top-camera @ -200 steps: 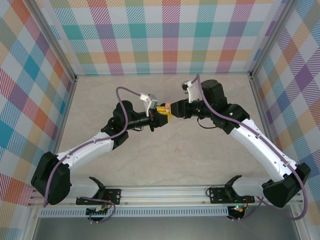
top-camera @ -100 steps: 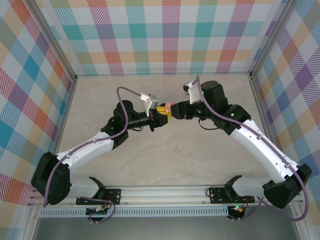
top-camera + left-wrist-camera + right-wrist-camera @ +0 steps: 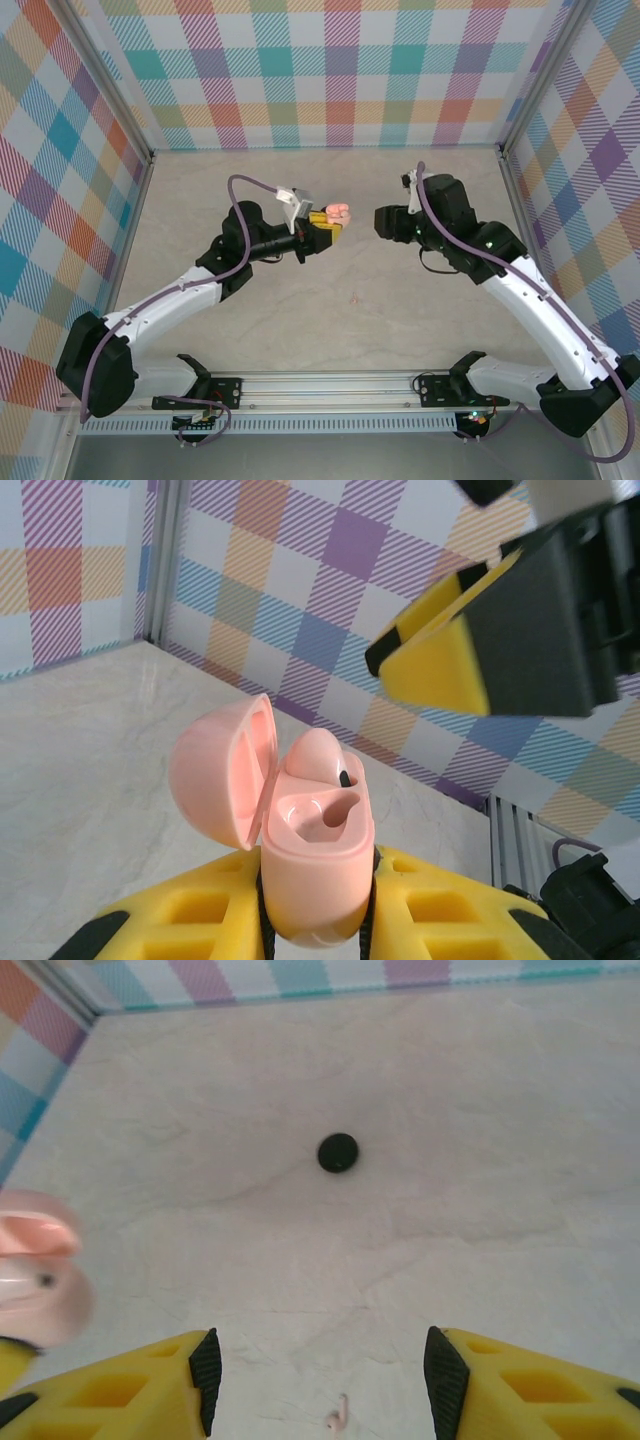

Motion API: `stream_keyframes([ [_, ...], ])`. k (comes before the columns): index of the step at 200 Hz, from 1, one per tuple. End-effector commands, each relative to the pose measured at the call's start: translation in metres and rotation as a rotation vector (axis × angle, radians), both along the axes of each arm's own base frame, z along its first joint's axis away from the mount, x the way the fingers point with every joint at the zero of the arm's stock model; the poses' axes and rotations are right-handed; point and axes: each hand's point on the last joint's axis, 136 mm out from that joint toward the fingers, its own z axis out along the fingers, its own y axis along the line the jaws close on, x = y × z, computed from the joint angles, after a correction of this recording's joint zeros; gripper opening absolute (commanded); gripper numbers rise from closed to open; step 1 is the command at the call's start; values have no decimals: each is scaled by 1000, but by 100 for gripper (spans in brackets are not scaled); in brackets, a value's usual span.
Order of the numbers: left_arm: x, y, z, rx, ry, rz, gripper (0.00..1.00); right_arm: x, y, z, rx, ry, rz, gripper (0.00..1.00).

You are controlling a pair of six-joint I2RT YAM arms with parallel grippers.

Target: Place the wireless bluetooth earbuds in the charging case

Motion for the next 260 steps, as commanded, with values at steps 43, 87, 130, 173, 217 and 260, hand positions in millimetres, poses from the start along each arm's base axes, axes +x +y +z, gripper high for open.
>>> stream_keyframes([
  [43, -15, 4, 29, -18, -81, -15, 25, -13, 8, -112, -57, 375, -13, 59],
  [87, -20, 10, 31, -12, -92, -9, 25, -21, 25, -168, -52, 559, 18, 56],
  [130, -24, 14, 30, -8, -98, 1, 25, -31, 40, -209, -13, 703, 34, 46],
  [173, -25, 16, 30, 0, -101, 6, 25, -40, 48, -239, 2, 807, 41, 46],
  [217, -25, 16, 28, 4, -99, 6, 25, -51, 56, -260, -44, 883, 93, 47],
  [260, -25, 16, 29, 4, -100, 8, 25, -59, 60, -274, -108, 926, 113, 46],
])
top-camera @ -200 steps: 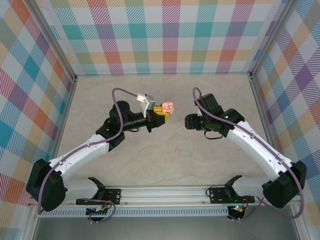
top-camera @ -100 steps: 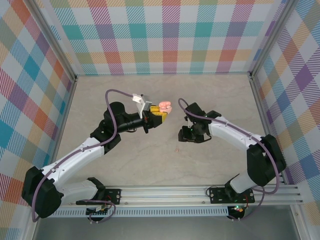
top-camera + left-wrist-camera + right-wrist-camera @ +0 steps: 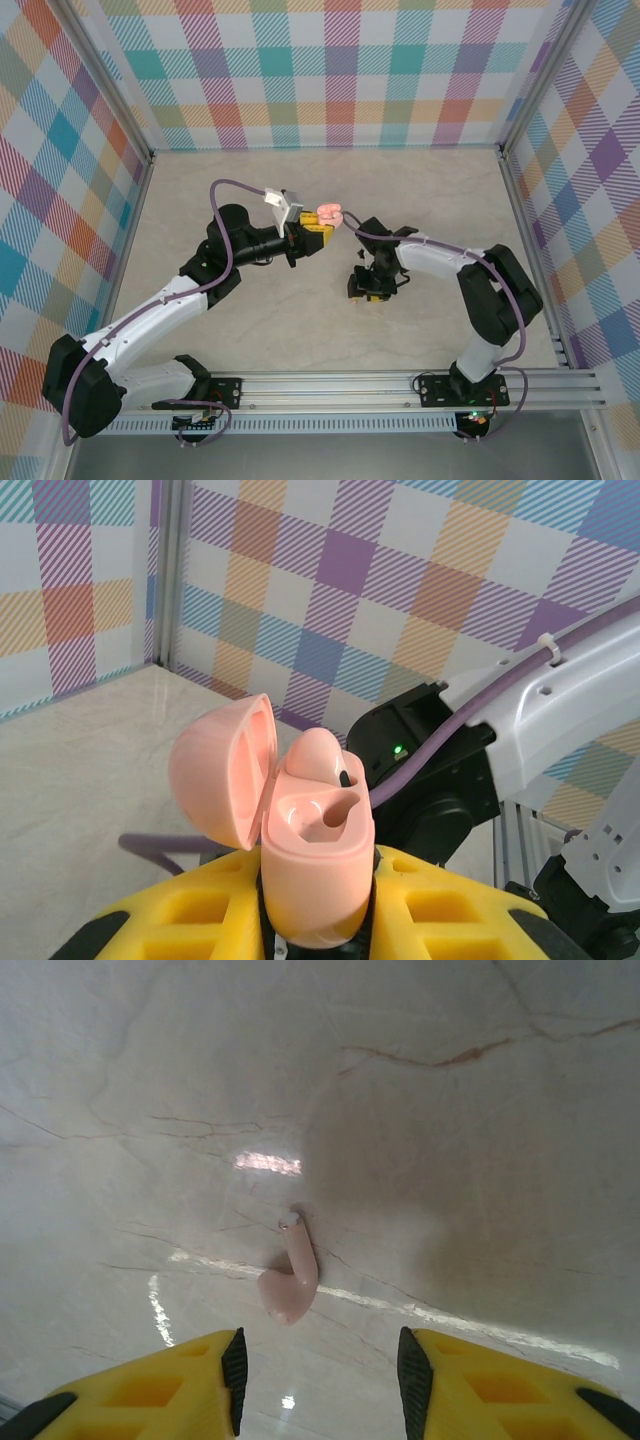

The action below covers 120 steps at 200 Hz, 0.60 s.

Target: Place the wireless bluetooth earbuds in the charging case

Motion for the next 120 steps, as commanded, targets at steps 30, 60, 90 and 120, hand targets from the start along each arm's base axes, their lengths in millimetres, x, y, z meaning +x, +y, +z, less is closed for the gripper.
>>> stream_keyframes([
  [30, -7, 0, 6, -3, -34, -2, 25, -7, 9, -3, -39, 21, 69, 46],
  [60, -7, 1, 6, -4, -35, -1, 25, -7, 2, -8, -125, 16, 87, 46],
  [90, -6, 0, 5, -2, -34, 0, 25, -4, -3, -14, -194, 17, 96, 43],
  [120, -4, -1, 3, -1, -28, -1, 25, -1, -11, -15, -248, -1, 93, 42],
])
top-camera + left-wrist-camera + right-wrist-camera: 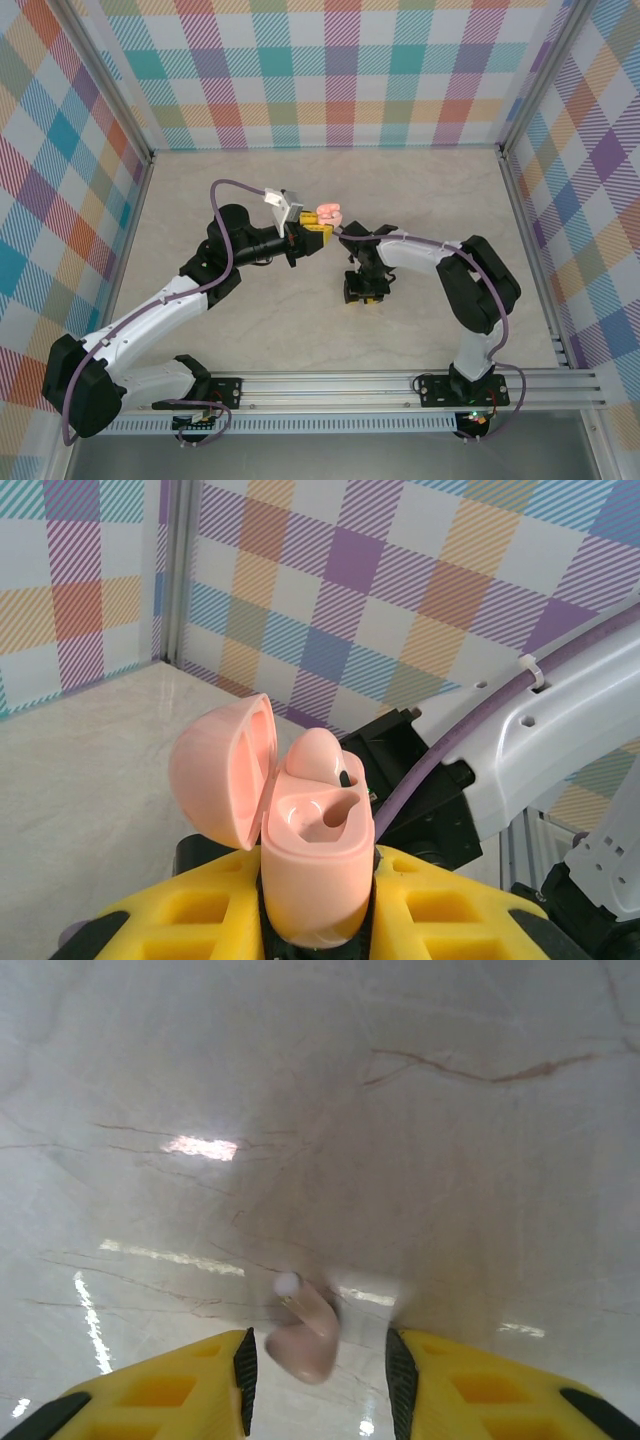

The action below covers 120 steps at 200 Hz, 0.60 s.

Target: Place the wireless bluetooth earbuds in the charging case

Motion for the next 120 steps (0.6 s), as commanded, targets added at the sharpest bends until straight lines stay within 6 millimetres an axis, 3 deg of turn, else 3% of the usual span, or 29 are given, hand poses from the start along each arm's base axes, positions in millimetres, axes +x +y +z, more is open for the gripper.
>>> stream_keyframes([
  [1, -7, -2, 5, -7, -32, -17, 25, -1, -14, -1, -97, -6, 11, 42],
  [57, -7, -2, 5, -8, -30, -18, 25, 14, -43, 8, -266, -74, 74, 40],
  [104, -6, -2, 3, -5, -23, -14, 25, 29, -54, 14, -355, -115, 119, 40],
  [120, -6, -2, 5, -9, -25, -16, 25, 33, -49, 22, -328, -133, 118, 40],
])
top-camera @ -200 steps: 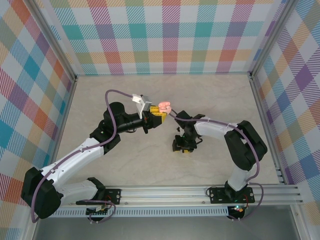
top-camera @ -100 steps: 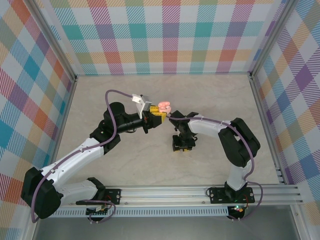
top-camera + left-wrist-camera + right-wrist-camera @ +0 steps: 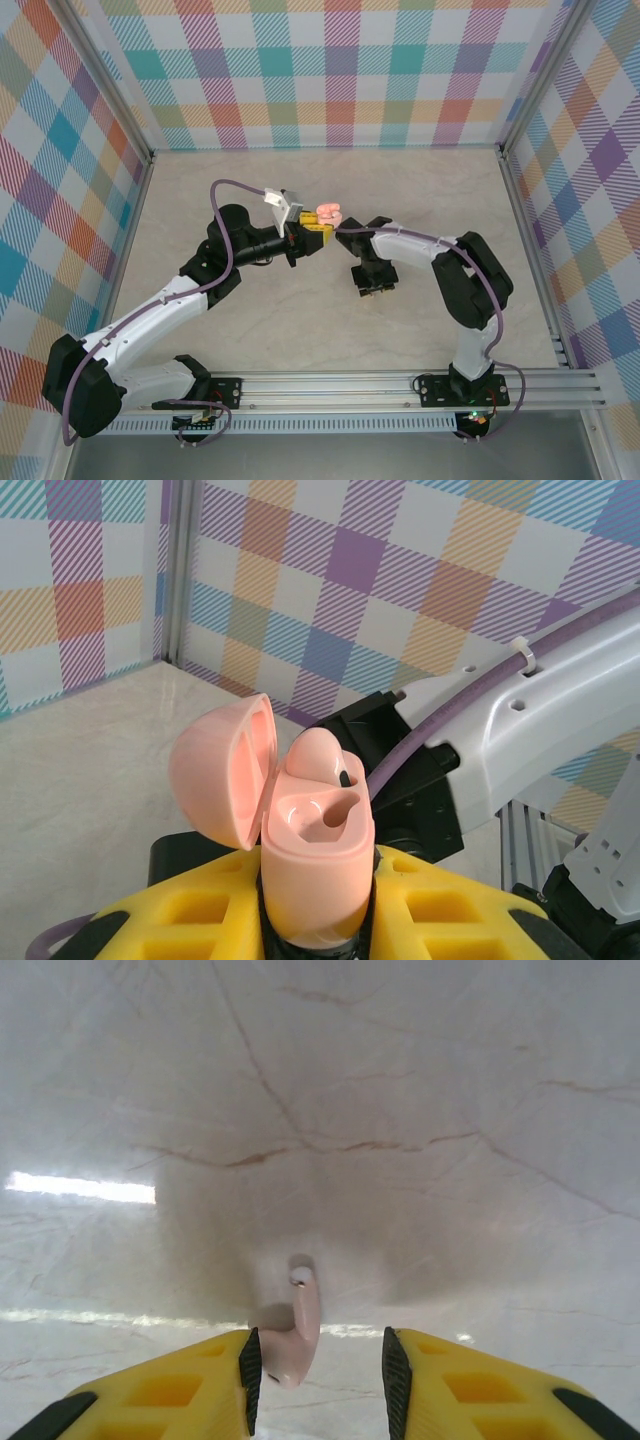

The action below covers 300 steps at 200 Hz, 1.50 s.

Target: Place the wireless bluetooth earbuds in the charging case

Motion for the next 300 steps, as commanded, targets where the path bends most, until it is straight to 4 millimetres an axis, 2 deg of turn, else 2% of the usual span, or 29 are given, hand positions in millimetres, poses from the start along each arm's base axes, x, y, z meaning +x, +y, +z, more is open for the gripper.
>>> stream_keyframes([
  [1, -6, -2, 5, -9, -26, -17, 25, 6, -6, 15, -37, -20, 29, 40],
  [45, -8, -3, 7, -11, -28, -24, 25, -1, 23, 38, 165, -23, 38, 40],
  [63, -8, -2, 7, -11, -29, -23, 25, -10, 34, 37, 233, 27, 42, 38],
  [90, -8, -2, 8, -11, -30, -23, 25, -23, 46, 26, 308, 103, 41, 28],
  [124, -8, -2, 9, -11, -35, -24, 25, -26, 40, 7, 257, 132, 13, 21],
  [185, -8, -3, 6, -7, -31, -27, 25, -26, 8, -11, 63, 140, -5, 19],
  [272, -7, -4, 5, -8, -24, -28, 25, -15, -27, -6, -143, 90, 8, 19],
  [300, -7, -4, 4, -8, -23, -27, 25, -9, -13, 2, -73, 68, 34, 20],
])
